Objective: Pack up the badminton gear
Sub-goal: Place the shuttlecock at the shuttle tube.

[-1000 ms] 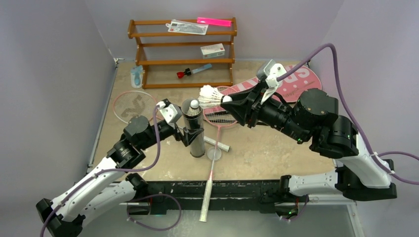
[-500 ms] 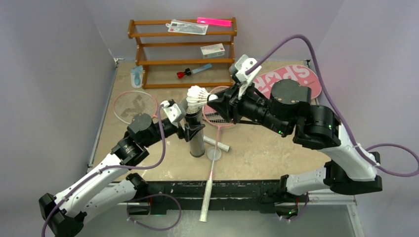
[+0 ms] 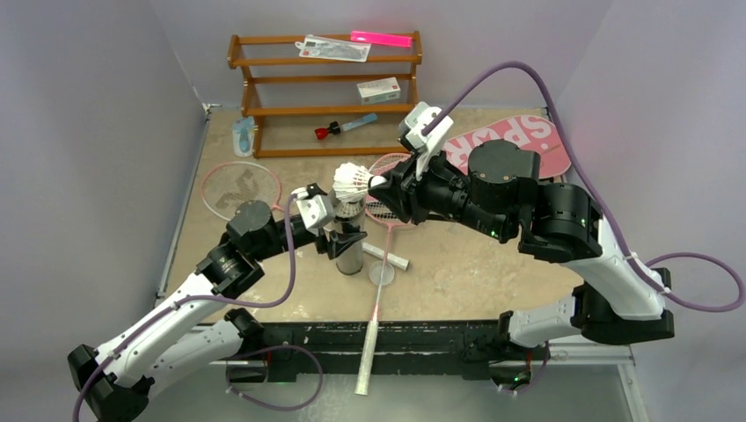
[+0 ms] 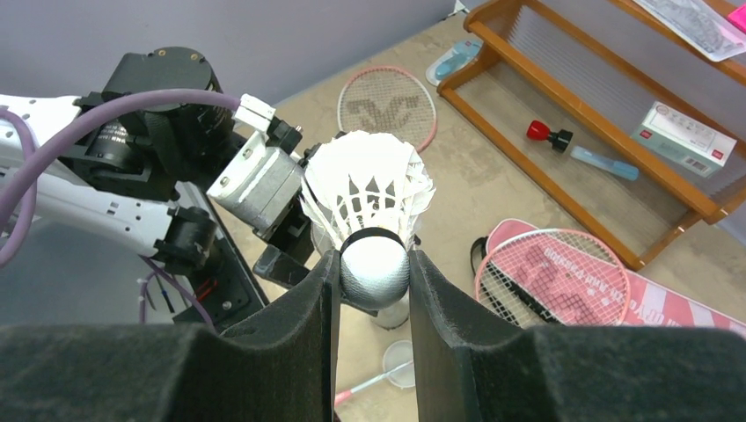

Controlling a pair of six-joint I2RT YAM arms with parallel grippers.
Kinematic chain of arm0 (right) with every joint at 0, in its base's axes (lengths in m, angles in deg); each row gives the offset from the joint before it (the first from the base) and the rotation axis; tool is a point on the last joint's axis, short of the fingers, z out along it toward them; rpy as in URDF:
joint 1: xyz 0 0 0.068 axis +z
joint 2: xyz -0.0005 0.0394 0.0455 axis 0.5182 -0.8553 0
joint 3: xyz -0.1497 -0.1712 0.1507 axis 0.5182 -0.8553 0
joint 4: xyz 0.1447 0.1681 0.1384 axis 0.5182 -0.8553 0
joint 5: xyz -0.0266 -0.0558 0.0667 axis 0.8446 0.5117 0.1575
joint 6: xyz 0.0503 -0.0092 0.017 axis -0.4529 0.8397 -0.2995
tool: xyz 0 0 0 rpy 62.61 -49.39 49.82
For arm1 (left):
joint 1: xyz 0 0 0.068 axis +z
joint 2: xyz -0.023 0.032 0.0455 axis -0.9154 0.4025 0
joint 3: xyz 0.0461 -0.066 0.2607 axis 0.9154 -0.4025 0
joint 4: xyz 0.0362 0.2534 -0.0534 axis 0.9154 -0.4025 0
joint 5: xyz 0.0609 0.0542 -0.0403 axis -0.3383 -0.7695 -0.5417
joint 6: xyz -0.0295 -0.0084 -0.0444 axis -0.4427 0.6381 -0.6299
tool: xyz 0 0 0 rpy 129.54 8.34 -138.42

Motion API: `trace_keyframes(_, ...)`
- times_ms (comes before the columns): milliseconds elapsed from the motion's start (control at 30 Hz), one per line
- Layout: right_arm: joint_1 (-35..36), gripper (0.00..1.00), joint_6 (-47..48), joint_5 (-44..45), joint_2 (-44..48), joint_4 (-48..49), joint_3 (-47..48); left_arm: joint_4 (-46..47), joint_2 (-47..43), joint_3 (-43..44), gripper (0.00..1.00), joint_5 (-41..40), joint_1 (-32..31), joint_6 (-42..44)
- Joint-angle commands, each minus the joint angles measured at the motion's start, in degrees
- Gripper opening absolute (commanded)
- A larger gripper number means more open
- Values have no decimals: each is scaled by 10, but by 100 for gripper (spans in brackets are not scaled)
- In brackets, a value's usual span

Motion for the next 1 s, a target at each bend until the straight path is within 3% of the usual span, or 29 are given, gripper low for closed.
trace_keyframes(0,2,23,-13,-20,6,-22,12,-35,5,32,47,13,-2,45)
trace_keyframes(967,2,22,-40,-29,9,-67,-13,-47,17,39,46,63,-3,53)
